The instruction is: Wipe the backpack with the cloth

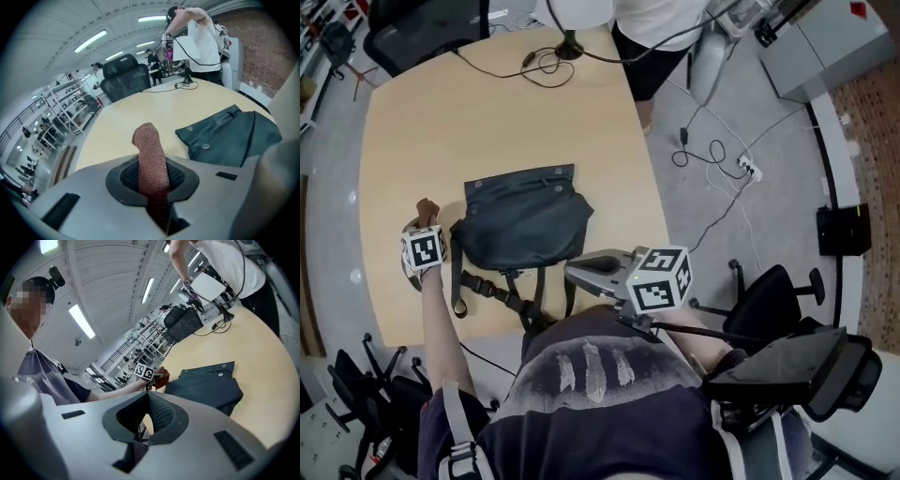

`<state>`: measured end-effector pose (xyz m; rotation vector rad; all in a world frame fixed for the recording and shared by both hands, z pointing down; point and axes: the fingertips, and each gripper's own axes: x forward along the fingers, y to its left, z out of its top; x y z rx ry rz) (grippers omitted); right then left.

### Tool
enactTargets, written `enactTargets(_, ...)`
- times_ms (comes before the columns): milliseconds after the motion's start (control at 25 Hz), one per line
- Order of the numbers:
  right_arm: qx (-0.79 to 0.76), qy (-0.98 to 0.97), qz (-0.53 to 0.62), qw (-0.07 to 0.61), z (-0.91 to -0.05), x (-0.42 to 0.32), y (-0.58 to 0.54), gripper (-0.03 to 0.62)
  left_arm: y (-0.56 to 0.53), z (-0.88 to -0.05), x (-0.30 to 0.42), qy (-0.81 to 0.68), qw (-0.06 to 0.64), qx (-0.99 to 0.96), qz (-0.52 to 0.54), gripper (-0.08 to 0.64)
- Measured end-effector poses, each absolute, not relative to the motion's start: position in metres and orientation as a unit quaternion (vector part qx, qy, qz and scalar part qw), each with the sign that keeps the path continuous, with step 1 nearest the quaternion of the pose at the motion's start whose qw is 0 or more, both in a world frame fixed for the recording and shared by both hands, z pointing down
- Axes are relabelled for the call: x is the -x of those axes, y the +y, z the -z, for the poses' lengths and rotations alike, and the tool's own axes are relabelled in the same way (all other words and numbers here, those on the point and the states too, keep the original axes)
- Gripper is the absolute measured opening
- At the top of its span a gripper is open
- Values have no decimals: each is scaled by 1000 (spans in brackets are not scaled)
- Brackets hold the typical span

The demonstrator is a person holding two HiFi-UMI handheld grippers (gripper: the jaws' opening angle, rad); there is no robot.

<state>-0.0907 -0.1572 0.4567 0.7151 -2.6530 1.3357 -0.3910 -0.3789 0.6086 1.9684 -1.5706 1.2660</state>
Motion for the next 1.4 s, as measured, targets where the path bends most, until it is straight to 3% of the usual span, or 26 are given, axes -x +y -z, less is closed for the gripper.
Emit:
enactTargets(200, -213, -866, -450, 43, -457, 92, -167, 2, -355, -645, 333, -506, 232, -714, -425, 55)
enactTargets(1400, -221, -863, -454, 33, -471, 29, -126, 2, -315, -644, 16, -229, 180, -849, -441, 55)
